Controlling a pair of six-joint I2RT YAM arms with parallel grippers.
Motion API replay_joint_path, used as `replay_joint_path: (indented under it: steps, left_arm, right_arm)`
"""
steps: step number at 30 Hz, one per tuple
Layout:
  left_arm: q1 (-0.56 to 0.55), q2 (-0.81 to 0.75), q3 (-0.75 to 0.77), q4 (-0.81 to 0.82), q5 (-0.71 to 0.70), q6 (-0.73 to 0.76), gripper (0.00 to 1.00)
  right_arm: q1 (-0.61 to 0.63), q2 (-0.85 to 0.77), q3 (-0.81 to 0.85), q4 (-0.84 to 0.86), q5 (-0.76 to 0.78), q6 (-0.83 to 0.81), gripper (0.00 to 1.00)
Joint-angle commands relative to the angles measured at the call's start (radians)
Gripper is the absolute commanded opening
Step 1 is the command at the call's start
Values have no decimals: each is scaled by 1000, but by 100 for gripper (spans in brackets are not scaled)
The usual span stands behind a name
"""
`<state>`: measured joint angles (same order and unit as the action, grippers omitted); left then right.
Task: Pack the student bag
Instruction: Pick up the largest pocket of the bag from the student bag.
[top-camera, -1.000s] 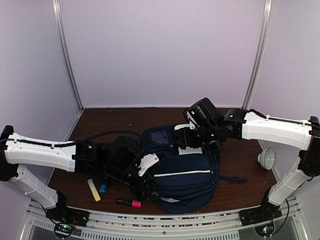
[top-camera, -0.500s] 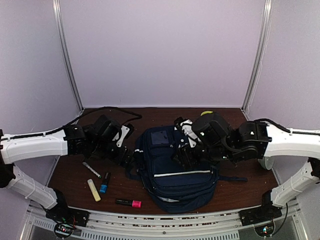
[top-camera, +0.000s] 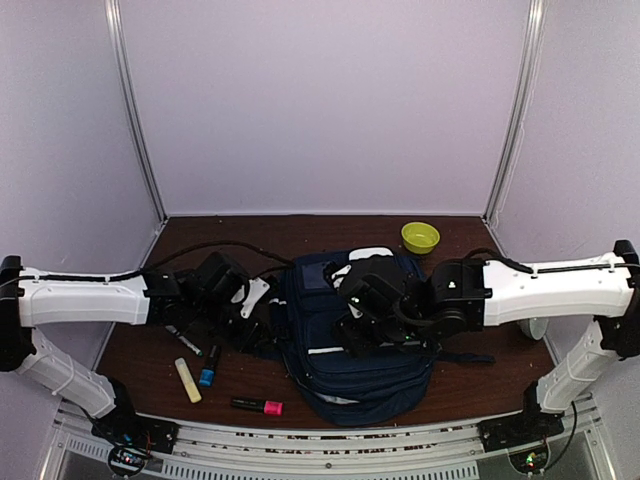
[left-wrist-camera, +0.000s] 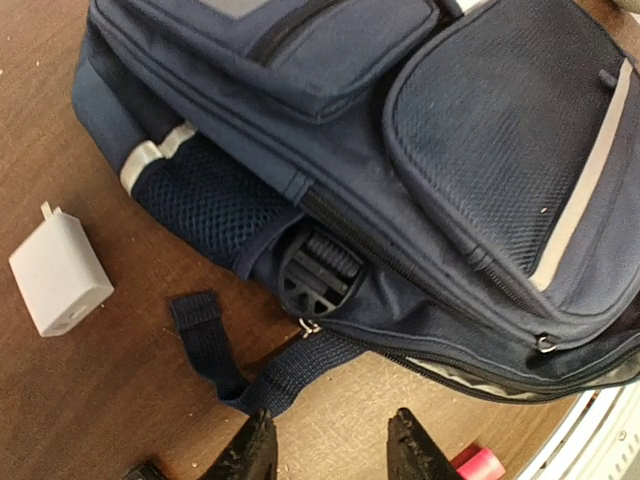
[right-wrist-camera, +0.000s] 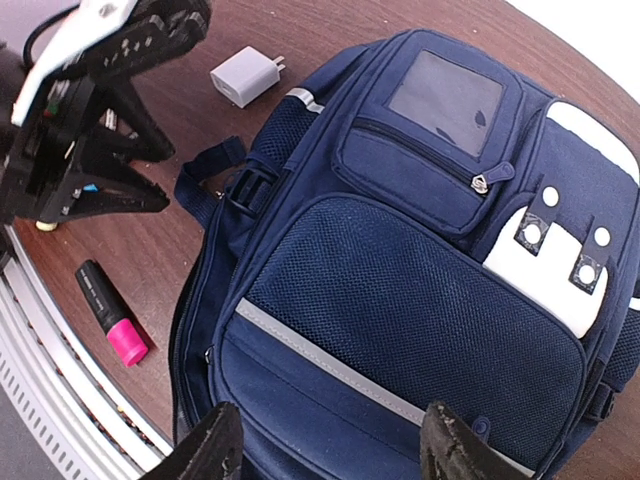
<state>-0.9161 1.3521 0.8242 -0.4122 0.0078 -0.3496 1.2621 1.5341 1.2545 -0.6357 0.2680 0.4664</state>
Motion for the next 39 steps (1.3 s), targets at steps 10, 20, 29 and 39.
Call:
replay_joint_path:
  steps: [10, 20, 29, 39]
  left_arm:
    - [2, 80, -131, 316, 10, 122, 44]
    - [25, 228, -83, 377, 42, 79, 39]
    - [25, 273, -43, 432, 106, 106, 29]
    - [25, 287, -56, 462, 136, 88, 4]
  right_arm:
    - [-33, -50, -67, 29, 16, 81, 62]
    - [-34, -50, -60, 24, 11, 90, 62]
    - [-36, -58, -70, 25, 10, 91, 62]
    - [-35, -68, -88, 36, 7, 96, 62]
